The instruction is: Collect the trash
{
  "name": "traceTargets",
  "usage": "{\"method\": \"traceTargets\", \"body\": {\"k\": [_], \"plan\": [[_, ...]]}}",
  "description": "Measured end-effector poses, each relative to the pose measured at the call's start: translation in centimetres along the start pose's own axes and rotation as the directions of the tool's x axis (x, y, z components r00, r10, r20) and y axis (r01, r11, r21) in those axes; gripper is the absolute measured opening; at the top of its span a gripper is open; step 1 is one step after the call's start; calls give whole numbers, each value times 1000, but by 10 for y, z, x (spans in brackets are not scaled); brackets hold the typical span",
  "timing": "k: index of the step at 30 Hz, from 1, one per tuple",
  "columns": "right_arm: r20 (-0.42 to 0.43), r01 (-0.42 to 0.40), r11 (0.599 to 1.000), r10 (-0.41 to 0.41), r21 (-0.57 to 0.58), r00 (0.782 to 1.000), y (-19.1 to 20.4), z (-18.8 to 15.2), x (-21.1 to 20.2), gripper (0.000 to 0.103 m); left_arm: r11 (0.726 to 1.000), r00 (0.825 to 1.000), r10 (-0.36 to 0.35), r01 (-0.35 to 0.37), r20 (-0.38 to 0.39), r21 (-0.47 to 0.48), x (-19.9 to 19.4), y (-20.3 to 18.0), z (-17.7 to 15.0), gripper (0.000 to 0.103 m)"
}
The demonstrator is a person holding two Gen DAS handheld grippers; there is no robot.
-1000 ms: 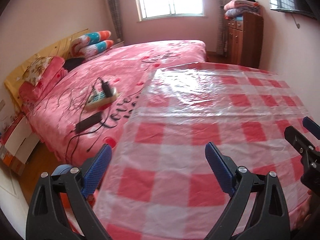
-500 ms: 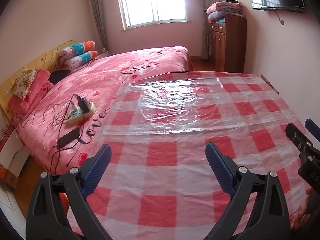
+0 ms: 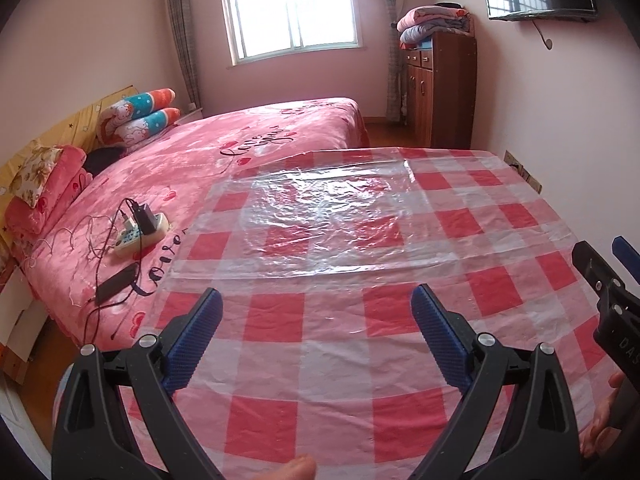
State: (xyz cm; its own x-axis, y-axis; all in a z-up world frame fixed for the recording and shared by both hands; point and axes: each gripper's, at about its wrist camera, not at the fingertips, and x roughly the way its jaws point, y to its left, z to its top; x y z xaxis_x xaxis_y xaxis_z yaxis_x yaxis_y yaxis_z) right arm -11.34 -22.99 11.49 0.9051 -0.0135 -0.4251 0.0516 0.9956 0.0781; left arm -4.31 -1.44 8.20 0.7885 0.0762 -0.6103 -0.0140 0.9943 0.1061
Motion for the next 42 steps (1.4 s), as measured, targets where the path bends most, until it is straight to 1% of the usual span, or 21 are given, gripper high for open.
{"method": "traceTargets", "body": {"k": [2,6,18,42], "plan": [[6,1,1000,-1,1,1000,-1,0,-1,92,1000,1000,-13,13,1,-13,1,1,-1,95],[5,0,1000,0,-2,1000,-1,0,-1,92,1000,1000,-12,12,2,-22,2,1,-2,95],[-23,-13,1000,14,4,1000,-1,-1,7,93,1000,1000,-8,8,12,-5,4,-3,-5,95],[-44,-21,1000,20,-22,999,6,-8,16,93,1000,1000,-14,14,9,1,11,-5,-8,95]]}}
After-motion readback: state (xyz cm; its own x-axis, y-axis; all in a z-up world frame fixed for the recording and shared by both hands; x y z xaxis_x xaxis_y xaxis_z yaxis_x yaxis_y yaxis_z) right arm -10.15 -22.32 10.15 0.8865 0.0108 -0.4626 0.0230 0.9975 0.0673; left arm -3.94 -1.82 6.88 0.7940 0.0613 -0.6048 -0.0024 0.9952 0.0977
